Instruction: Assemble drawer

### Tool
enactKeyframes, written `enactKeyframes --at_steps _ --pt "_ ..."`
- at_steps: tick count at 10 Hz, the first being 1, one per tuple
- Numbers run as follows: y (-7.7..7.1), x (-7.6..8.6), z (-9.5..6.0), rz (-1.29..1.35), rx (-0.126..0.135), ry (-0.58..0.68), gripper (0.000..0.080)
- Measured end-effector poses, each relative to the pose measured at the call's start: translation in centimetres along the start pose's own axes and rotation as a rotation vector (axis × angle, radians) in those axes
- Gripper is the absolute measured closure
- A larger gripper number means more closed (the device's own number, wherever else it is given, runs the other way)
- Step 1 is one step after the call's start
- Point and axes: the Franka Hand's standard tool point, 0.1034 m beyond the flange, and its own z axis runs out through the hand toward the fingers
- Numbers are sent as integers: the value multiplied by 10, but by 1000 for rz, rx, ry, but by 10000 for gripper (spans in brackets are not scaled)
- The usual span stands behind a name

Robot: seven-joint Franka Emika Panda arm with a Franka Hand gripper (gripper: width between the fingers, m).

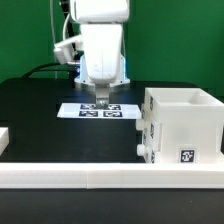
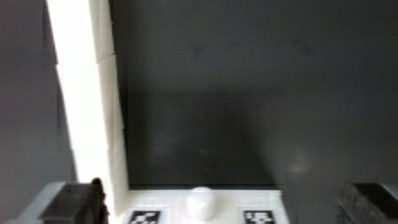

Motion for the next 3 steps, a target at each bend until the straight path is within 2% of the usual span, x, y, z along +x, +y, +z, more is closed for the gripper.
enactKeyframes --at_steps 3 --pt "1 0 2 1 1 1 151"
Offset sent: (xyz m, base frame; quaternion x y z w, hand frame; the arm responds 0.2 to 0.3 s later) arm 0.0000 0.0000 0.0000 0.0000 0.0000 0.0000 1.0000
